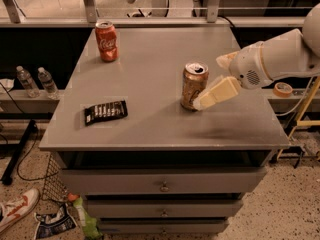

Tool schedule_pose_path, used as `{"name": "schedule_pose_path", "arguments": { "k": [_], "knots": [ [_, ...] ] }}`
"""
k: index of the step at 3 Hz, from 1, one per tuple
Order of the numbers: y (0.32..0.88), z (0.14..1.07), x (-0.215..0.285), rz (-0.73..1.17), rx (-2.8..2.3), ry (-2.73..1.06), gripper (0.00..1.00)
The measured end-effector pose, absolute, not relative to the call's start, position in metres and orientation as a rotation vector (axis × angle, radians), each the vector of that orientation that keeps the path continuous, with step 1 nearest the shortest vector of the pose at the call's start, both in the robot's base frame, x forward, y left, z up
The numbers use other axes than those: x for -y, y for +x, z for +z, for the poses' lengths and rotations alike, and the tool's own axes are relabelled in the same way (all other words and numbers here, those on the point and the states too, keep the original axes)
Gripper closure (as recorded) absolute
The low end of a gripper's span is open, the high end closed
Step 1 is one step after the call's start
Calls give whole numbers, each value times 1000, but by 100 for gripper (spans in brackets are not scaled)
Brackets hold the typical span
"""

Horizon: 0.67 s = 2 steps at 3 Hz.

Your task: Knock orange can over

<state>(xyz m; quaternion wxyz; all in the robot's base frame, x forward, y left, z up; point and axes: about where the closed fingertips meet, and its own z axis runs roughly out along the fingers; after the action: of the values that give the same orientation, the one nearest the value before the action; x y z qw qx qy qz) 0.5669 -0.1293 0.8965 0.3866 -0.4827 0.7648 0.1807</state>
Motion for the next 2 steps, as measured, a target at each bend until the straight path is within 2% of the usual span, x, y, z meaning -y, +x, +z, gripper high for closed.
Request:
{"name": "schedule_pose_path", "arguments": {
  "k": [1,2],
  "knots": [
    [579,895,117,514,-1906,-1212,16],
    [586,898,104,543,-1876,-1217,39]
  ]
}}
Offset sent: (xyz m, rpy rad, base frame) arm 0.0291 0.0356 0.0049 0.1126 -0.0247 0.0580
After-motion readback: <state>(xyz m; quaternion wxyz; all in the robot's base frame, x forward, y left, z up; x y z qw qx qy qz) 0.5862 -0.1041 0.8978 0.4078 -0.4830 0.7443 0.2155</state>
